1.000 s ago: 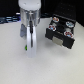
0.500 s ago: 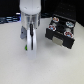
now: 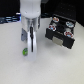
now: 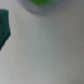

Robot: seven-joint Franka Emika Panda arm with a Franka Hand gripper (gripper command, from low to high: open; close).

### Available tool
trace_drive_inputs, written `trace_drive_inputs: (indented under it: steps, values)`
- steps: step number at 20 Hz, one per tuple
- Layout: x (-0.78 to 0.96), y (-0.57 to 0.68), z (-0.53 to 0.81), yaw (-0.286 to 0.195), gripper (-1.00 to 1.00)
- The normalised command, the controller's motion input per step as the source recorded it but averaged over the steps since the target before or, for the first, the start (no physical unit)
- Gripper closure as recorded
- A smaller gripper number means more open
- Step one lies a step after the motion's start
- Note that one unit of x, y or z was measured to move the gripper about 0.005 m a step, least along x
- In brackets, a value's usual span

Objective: Open the kcup holder, insert the kcup into the holder, and close the kcup holder

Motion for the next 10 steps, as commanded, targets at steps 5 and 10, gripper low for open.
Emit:
trace_drive_inputs:
  steps: [5,10]
  values:
    - [-0.13,-0.03,0.04,-0.092,-1.00]
    - [-0.02,-0.39,-0.23,-0.294,-1.00]
